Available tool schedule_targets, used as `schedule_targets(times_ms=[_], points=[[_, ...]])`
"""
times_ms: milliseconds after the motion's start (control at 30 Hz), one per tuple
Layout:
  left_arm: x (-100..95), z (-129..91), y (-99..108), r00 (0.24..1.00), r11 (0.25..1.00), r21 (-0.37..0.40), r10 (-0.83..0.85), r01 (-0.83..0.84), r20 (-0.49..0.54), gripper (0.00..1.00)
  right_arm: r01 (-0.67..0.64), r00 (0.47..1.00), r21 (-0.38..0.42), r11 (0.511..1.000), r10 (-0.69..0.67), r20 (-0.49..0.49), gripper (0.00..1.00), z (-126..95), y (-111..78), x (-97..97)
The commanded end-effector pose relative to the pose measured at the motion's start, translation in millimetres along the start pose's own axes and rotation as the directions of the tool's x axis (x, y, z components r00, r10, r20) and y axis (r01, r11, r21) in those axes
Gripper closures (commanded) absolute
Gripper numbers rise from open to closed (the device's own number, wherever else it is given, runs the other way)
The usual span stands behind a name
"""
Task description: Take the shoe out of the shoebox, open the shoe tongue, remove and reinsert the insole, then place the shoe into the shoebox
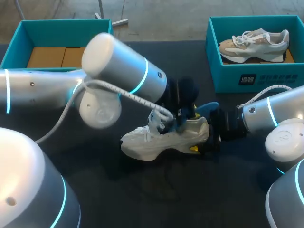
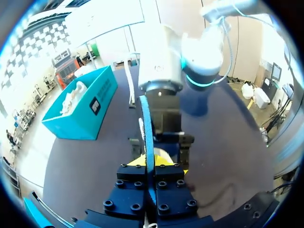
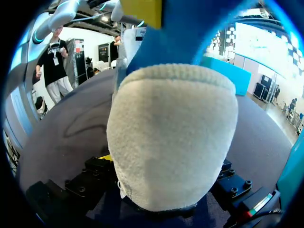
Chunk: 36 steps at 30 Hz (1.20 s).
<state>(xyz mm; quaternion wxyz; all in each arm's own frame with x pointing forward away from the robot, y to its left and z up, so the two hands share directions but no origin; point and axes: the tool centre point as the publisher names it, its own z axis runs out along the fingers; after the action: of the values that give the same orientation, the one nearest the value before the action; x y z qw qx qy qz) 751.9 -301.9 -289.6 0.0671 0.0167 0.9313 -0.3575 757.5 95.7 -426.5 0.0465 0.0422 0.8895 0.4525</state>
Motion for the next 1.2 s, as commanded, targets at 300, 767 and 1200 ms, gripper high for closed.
schedule_targets(times_ms=[300,767,1200], points=[[-21.0,-52.2,-44.2,0.994,1.000,0.003,-0.014,0.015,-0.109,1.00,0.000,1.000,0.004,1.000,0.000,0.000,1.00,1.7,-1.4,0.1],[-35.5,-96.6,-98.4,0.990,0.986,0.155,-0.043,0.064,-0.136,1.00,0.000,1.000,0.004,1.000,0.000,0.000,1.00,1.7,-1.4,0.1],[-47.9,-115.4,-135.7,0.969,0.936,0.343,0.012,0.076,-0.247,1.00,0.000,1.000,0.004,1.000,0.000,0.000,1.00,1.7,-1.4,0.1]])
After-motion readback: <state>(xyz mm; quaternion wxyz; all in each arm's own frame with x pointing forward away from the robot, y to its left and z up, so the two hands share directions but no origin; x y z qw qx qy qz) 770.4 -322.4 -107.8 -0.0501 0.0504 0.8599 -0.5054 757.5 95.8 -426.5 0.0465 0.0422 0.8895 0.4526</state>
